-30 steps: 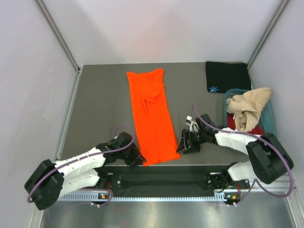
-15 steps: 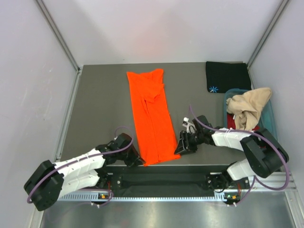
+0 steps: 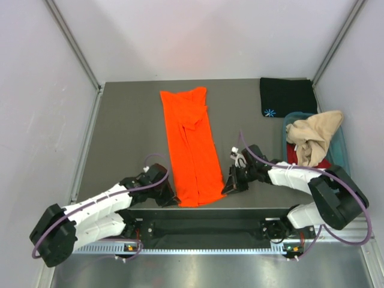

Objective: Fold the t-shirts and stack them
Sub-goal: Fold the tshirt

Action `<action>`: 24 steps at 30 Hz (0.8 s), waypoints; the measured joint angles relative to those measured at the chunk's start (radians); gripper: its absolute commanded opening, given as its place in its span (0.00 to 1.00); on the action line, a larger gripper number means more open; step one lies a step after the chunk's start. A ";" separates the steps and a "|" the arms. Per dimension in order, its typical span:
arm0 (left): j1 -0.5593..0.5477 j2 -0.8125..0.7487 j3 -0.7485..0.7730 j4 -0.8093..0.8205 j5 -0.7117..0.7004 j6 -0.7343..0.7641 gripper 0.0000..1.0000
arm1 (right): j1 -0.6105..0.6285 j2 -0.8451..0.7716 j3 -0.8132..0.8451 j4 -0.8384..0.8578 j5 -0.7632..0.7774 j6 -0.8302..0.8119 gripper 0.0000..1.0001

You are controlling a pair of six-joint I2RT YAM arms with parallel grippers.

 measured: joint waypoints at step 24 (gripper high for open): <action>0.464 0.639 0.825 -0.238 -0.042 0.459 0.00 | -0.063 0.521 0.955 -0.349 0.037 -0.183 0.00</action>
